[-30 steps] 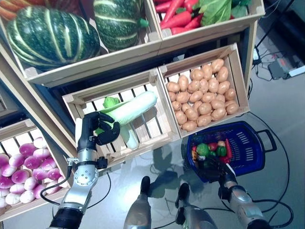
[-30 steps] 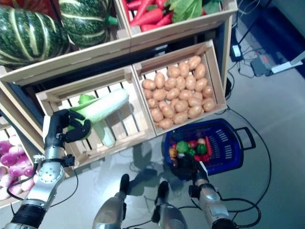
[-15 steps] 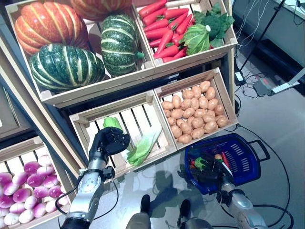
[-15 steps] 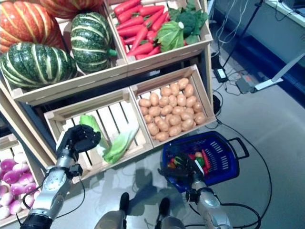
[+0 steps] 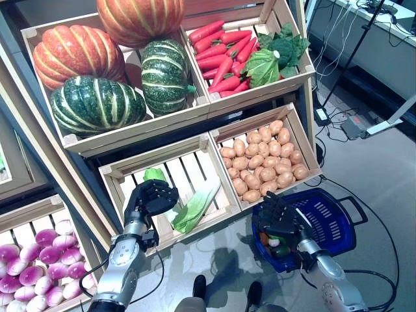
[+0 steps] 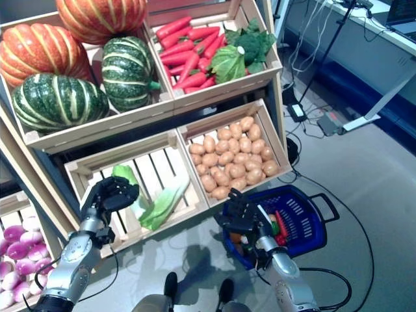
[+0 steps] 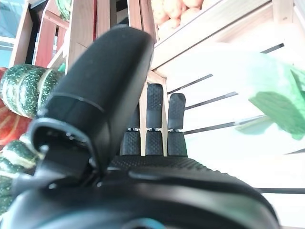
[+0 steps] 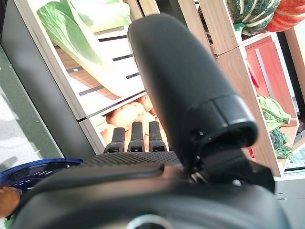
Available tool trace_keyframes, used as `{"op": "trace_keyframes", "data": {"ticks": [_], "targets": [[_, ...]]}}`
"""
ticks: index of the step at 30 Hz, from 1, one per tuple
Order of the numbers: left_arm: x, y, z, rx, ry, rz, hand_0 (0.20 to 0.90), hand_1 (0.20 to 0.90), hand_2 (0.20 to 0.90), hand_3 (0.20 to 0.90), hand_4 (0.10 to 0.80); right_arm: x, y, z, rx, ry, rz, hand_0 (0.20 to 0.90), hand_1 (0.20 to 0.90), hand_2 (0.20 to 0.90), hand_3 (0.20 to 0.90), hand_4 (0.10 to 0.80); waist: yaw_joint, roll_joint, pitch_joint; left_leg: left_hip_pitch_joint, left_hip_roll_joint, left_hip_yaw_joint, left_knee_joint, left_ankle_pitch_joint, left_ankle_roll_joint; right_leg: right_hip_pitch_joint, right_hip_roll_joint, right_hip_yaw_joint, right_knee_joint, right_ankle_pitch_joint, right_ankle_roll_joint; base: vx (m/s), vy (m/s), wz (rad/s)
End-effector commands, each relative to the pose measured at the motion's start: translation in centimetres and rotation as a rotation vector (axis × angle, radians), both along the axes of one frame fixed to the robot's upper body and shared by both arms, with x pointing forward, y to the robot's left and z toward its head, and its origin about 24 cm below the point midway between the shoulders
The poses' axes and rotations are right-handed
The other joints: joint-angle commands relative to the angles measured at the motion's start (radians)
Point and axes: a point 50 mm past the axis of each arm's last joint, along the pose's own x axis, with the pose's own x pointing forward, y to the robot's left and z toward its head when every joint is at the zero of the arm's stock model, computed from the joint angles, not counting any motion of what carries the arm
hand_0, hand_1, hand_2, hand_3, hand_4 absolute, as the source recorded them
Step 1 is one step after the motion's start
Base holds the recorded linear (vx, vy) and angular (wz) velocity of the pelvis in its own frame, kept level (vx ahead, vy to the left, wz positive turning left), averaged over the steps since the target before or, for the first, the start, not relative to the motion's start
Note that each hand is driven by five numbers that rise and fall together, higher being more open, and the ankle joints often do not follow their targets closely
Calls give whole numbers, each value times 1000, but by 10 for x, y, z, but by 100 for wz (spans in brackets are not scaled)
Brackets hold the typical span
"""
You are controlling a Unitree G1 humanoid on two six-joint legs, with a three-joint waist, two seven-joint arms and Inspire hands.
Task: Put vegetables into the basket
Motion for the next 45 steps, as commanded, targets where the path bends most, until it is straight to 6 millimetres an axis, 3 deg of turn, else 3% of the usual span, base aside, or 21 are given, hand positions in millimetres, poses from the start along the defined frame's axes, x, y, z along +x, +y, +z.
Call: {"op": "trace_keyframes", "data": {"ticks": [1,2,6,14,24,27,33,37,45], "targets": [[6,24,36,168,-134,48,366,366,366,366,444,11,3,30,39,-169,32,900,900,900,900,800,-14,-33,-97,-3,14,2,1,-34,-53,86,-100,-4,2,-46,79,0,0,0],[5,27,35,188,-112,49,900,900,900,900,800,9,1,27,5,-150,33,900,900,900,900,800,-15,-33,-97,-4,14,3,1,-33,-53,85,-100,-4,2,-46,79,23,4,-4],[3,35,37,240,-78,43,900,900,900,900,800,1,-7,14,-72,-62,35,900,900,900,900,800,-24,-29,-87,-7,12,10,1,-34,-50,79,-97,4,2,-48,78,4,2,-1],[11,34,41,211,-20,27,900,900,900,900,800,-24,-25,-38,-174,199,-14,900,900,900,900,800,-34,-22,-21,-48,10,6,1,-22,-46,33,-90,27,2,-40,75,-82,-23,-7],[19,14,12,132,183,-28,900,900,900,900,800,-55,-32,-86,-213,473,-96,900,900,900,900,800,-32,-16,2,-68,19,-2,1,-10,-53,20,-83,27,4,-41,71,-21,-18,0],[25,-2,1,51,253,-62,900,900,900,900,800,-65,-32,-101,-244,573,-80,900,900,900,900,800,-33,-15,9,-77,23,-2,9,-7,-53,12,-81,28,15,-45,67,0,0,0],[36,-21,-7,-42,317,-88,900,900,900,900,800,-72,-33,-113,-283,673,-61,900,900,900,900,800,-39,-14,33,-91,28,0,21,-3,-54,-6,-74,37,32,-50,61,0,0,0],[41,-19,-5,-14,312,-42,900,900,900,900,800,-71,-31,-114,-292,680,-48,900,900,900,900,800,-43,-16,46,-103,30,-3,34,-5,-54,-15,-70,43,37,-51,58,-8,-5,0],[59,0,22,299,145,237,900,900,900,900,800,-59,-20,-112,-284,640,-49,900,900,900,900,800,-53,-41,86,-139,39,-7,45,0,-57,-45,-55,61,36,-49,54,-53,-54,-2]]}}
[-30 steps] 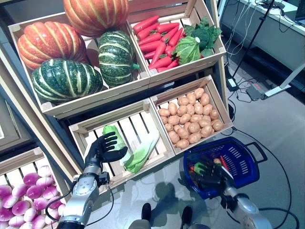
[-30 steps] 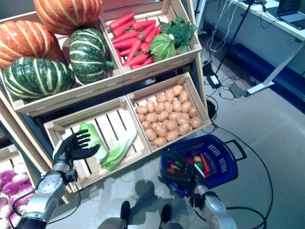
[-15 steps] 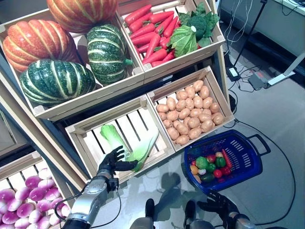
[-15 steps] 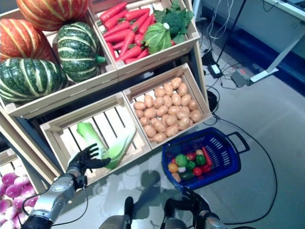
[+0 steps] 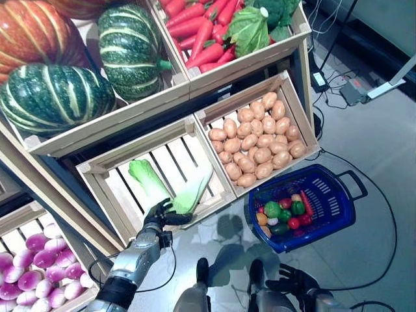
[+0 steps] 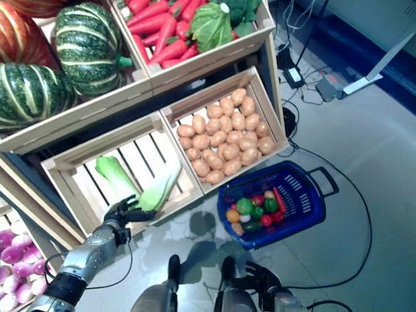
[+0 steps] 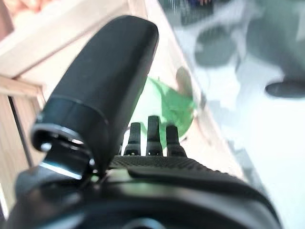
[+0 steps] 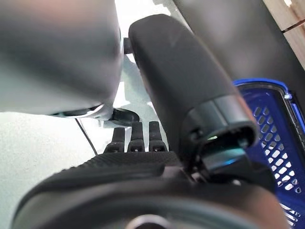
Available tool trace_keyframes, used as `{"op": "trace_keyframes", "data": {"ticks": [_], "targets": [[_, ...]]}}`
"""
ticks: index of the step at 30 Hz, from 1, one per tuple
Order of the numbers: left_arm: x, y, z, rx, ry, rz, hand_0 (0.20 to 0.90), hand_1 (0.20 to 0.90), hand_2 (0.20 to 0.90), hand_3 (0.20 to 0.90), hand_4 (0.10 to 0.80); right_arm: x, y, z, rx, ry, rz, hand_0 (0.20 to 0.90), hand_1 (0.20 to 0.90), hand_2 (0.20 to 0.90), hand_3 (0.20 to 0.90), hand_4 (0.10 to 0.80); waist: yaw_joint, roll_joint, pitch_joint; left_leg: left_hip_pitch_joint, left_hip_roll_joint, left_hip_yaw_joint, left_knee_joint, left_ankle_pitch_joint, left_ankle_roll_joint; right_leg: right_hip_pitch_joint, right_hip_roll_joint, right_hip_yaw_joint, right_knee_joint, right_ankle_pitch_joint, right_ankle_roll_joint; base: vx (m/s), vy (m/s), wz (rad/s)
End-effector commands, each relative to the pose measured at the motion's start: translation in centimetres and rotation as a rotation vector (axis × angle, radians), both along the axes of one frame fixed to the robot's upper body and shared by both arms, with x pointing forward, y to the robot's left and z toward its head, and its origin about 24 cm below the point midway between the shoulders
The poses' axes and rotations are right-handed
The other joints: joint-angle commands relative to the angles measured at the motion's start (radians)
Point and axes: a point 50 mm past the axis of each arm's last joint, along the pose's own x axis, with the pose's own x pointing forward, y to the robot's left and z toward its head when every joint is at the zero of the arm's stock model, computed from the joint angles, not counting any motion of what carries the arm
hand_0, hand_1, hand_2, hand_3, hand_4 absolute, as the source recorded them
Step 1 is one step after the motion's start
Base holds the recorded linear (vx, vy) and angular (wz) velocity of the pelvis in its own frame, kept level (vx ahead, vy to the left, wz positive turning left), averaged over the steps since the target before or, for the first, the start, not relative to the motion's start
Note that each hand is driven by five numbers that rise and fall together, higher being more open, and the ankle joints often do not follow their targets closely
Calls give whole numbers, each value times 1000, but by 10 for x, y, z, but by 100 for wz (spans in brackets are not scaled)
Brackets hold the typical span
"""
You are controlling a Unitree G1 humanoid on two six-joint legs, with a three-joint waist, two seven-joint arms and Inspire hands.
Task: Put vegetables into the basket
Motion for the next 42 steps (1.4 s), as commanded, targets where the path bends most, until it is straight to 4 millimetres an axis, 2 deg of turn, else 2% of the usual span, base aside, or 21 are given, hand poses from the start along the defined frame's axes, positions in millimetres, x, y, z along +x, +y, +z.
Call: {"op": "trace_keyframes", "data": {"ticks": [1,6,15,24,30,35,42], "targets": [[38,18,58,232,-298,103,900,900,900,900,800,16,11,5,-17,-66,36,900,900,900,900,800,-5,-59,14,-68,38,-34,44,0,-57,44,-60,27,42,-52,48,-71,-72,-3],[48,18,75,373,-394,178,900,900,900,900,800,26,13,10,0,-99,34,900,900,900,900,800,-12,-82,57,-102,44,-33,70,0,-61,15,-51,37,59,-54,39,-82,-55,-5],[64,25,114,598,-562,255,900,900,900,900,800,40,7,17,2,-159,27,900,900,900,900,800,-23,-99,126,-151,42,-33,81,8,-67,-32,-47,48,62,-41,33,-77,-17,-2],[78,25,142,870,-644,215,900,900,900,900,800,57,4,27,-6,-208,48,900,900,900,900,800,-37,-110,167,-197,37,-29,99,12,-68,-88,-46,57,87,-38,30,-52,10,-3],[84,25,150,1042,-631,196,900,900,900,900,800,65,4,31,-22,-219,66,900,900,900,900,800,-45,-110,181,-216,35,-28,119,9,-68,-115,-49,62,112,-40,30,-4,5,-1],[83,27,148,1042,-649,237,900,900,900,900,800,67,5,32,-23,-227,78,900,900,900,900,800,-46,-107,185,-214,32,-26,114,10,-67,-118,-54,59,109,-38,33,0,0,0],[85,13,160,1047,-750,211,900,900,900,900,800,74,8,35,-27,-241,71,900,900,900,900,800,-45,-103,192,-225,33,-29,123,10,-69,-136,-54,55,127,-42,31,0,0,0]]}}
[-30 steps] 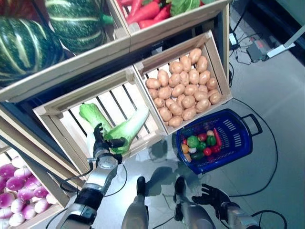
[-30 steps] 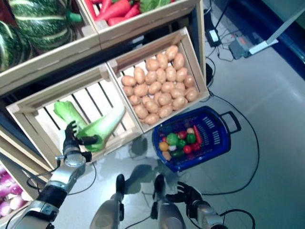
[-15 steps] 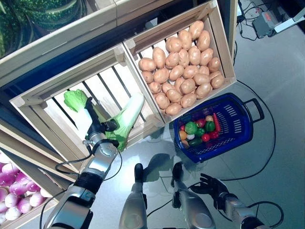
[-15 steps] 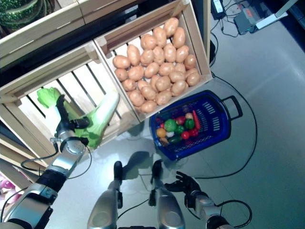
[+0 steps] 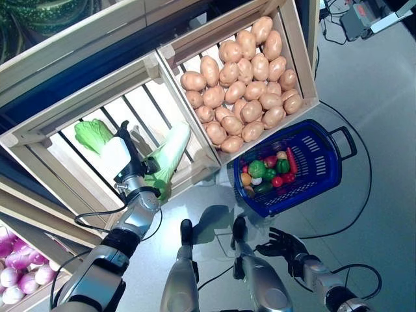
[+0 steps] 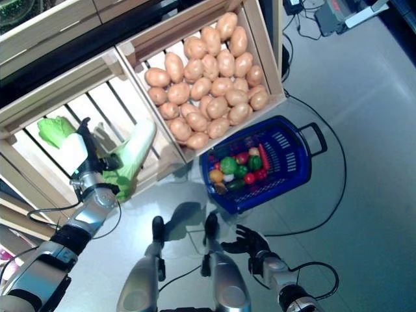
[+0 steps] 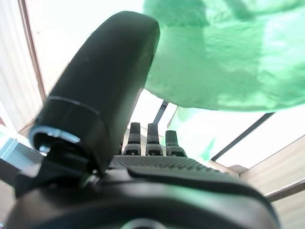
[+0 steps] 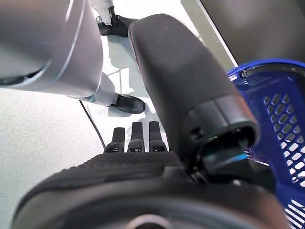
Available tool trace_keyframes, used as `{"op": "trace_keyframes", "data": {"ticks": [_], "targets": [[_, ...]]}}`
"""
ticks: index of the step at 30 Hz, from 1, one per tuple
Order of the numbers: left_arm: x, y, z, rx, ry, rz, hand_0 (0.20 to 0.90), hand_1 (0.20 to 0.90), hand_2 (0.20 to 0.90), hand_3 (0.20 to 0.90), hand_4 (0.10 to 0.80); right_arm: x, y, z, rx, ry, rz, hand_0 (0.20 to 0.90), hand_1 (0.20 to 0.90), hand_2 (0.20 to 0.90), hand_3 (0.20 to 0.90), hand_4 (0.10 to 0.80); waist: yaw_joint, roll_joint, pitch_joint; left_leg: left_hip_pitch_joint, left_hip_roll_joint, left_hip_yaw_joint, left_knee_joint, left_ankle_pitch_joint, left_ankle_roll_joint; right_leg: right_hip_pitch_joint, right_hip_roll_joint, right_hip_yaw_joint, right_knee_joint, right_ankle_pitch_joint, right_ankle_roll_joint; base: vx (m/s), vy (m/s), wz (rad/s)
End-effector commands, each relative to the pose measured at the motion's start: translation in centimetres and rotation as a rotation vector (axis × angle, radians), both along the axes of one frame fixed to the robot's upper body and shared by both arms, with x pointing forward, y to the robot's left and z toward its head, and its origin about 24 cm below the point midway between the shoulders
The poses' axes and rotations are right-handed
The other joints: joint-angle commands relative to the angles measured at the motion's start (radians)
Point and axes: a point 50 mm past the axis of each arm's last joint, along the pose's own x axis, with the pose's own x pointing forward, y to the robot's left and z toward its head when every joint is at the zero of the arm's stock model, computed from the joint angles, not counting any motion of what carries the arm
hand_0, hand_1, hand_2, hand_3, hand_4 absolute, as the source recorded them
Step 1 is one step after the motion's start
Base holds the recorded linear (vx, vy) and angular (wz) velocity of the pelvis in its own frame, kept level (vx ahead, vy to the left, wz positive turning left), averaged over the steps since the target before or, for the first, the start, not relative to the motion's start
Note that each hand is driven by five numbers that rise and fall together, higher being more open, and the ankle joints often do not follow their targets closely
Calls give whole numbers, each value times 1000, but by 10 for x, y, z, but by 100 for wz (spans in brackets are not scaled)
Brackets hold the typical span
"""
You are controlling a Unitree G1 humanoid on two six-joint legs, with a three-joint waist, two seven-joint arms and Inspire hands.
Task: Put vegetables into the basket
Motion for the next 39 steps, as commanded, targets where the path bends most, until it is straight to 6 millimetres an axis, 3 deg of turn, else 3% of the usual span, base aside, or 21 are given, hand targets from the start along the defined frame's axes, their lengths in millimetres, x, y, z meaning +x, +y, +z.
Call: {"op": "trace_keyframes", "data": {"ticks": [1,7,11,15,19,23,26,30,39], "targets": [[15,-4,67,158,-310,-18,900,900,900,900,800,2,-8,5,-23,-25,-8,900,900,900,900,800,-7,-9,9,-106,23,-49,103,5,-61,-16,-64,33,122,-71,48,0,0,0],[6,1,102,230,-434,-107,900,900,900,900,800,-3,-15,4,-27,-27,-48,900,900,900,900,800,7,6,15,-112,19,-55,112,4,-64,-20,-72,18,136,-79,46,6,-2,0],[-8,2,127,381,-488,-197,900,900,900,900,800,-7,-21,4,-21,-34,-96,900,900,900,900,800,25,23,20,-125,9,-63,119,1,-62,-32,-84,-2,147,-81,47,24,-15,4],[-18,9,148,585,-422,-260,900,900,900,900,800,-7,-30,6,-33,-41,-128,900,900,900,900,800,33,48,21,-149,1,-70,131,0,-63,-54,-99,-16,163,-81,52,25,28,6],[-22,24,151,677,-332,-246,900,900,900,900,800,-5,-40,12,-56,-56,-135,900,900,900,900,800,33,68,21,-162,-7,-69,132,2,-61,-74,-107,-17,172,-81,56,9,72,7],[-26,43,142,802,-167,-268,900,900,900,900,800,-6,-53,17,-78,-72,-142,900,900,900,900,800,34,86,21,-189,-13,-70,149,4,-62,-100,-116,-20,192,-85,58,3,69,-3],[-29,47,138,896,-99,-299,900,900,900,900,800,-5,-58,20,-84,-82,-142,900,900,900,900,800,33,90,21,-198,-15,-70,153,5,-60,-111,-119,-19,196,-83,59,0,43,-3],[-28,54,146,1041,53,-329,900,900,900,900,800,-4,-70,24,-109,-93,-134,900,900,900,900,800,26,102,21,-219,-13,-61,160,8,-63,-129,-125,-21,200,-82,62,-2,56,-1],[-25,63,168,1246,194,-306,900,900,900,900,800,3,-80,33,-131,-129,-120,900,900,900,900,800,21,110,21,-272,-7,-53,181,15,-65,-178,-132,-25,222,-81,65,-18,30,-4]]}}
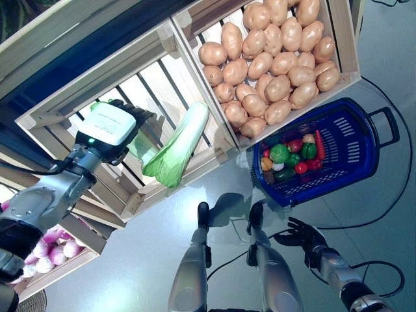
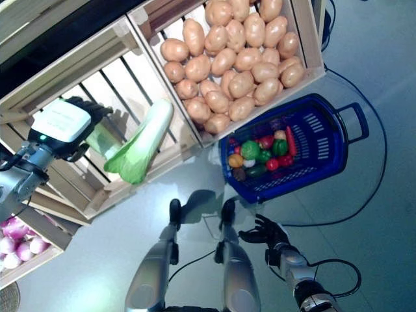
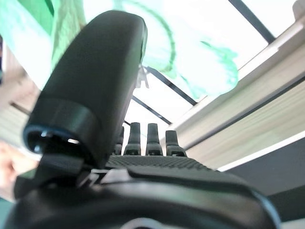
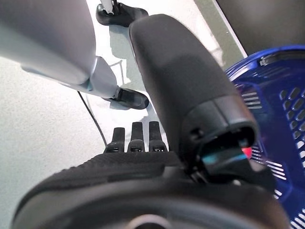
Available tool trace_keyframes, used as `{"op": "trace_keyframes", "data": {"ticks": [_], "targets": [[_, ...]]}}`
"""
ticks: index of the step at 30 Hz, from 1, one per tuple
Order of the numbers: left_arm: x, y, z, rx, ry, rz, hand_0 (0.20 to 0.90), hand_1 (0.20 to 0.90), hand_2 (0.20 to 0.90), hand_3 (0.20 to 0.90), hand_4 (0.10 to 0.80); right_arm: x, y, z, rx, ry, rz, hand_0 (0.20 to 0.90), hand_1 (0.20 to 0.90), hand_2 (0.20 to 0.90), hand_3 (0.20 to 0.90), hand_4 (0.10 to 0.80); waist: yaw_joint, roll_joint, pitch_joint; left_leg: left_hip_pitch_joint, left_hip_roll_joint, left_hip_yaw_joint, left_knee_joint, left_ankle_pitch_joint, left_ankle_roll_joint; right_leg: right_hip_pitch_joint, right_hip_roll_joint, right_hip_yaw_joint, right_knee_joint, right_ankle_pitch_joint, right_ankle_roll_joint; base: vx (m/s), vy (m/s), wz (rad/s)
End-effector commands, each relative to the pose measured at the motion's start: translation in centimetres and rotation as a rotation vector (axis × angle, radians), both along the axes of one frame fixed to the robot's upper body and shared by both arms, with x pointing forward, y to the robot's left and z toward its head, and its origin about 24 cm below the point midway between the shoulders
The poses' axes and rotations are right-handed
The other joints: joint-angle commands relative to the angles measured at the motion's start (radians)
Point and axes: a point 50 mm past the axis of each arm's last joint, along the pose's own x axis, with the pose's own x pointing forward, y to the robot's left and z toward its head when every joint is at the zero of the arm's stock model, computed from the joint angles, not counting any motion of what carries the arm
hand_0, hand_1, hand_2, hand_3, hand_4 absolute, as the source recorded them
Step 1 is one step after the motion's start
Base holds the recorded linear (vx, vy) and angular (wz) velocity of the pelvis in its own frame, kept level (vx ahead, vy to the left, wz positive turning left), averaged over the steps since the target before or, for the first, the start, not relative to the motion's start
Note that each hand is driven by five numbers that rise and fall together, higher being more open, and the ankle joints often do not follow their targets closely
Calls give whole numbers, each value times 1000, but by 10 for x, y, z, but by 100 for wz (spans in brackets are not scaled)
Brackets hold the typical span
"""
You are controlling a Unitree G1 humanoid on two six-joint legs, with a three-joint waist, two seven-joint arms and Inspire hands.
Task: Put vegetables into the basket
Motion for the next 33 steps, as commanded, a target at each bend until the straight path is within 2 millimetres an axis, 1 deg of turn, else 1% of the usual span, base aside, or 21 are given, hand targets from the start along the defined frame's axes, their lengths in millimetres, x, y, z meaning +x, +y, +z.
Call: {"op": "trace_keyframes", "data": {"ticks": [1,5,7,11,15,20,23,24,27,29,33], "targets": [[0,5,61,106,-181,10,900,900,900,900,800,-10,-34,11,-62,-33,-17,900,900,900,900,800,-24,19,-1,-121,21,-25,128,9,-68,-14,-96,-18,148,-83,60,-26,2,-4],[6,14,64,187,-163,56,900,900,900,900,800,-4,-32,15,-62,-62,-6,900,900,900,900,800,-27,7,-1,-151,27,-26,141,11,-68,-40,-94,-18,158,-82,59,-34,-8,-2],[7,15,64,203,-164,60,900,900,900,900,800,-2,-32,16,-63,-69,-6,900,900,900,900,800,-25,5,-1,-160,27,-27,145,12,-67,-48,-93,-19,161,-82,59,-19,-3,0],[8,28,74,257,-280,129,900,900,900,900,800,4,-29,20,-67,-95,-4,900,900,900,900,800,-25,-10,-1,-187,32,-28,158,11,-65,-76,-88,-20,177,-84,56,-54,-10,0],[9,35,75,278,-355,147,900,900,900,900,800,11,-24,25,-69,-125,12,900,900,900,900,800,-22,-32,-1,-230,38,-36,195,4,-62,-110,-77,-18,212,-99,45,-75,-31,3],[9,49,66,305,-353,199,900,900,900,900,800,19,-11,30,-50,-167,32,900,900,900,900,800,-22,-65,-1,-270,49,-47,224,2,-60,-142,-63,-11,238,-105,40,-73,-57,2],[7,57,60,304,-350,236,900,900,900,900,800,22,-7,32,-51,-176,39,900,900,900,900,800,-20,-73,-1,-288,50,-57,231,6,-64,-149,-56,-10,236,-105,37,-94,-35,1],[5,63,58,297,-355,270,900,900,900,900,800,23,-4,34,-57,-181,45,900,900,900,900,800,-14,-76,-1,-298,52,-55,236,3,-61,-157,-52,-13,245,-113,32,-126,-7,5],[0,71,53,287,-382,315,900,900,900,900,800,23,-3,35,-54,-187,39,900,900,900,900,800,-9,-81,-1,-322,52,-54,277,-15,-56,-176,-51,-10,283,-134,24,-114,-7,3],[-4,76,51,272,-410,343,900,900,900,900,800,24,-4,35,-52,-191,28,900,900,900,900,800,-3,-82,-1,-346,55,-54,304,-24,-51,-197,-55,-9,316,-148,18,-96,-5,2],[-8,83,52,261,-478,357,900,900,900,900,800,26,-3,39,-49,-221,30,900,900,900,900,800,-3,-91,-1,-376,60,-53,333,-32,-50,-223,-62,-11,341,-154,16,-90,13,-5]]}}
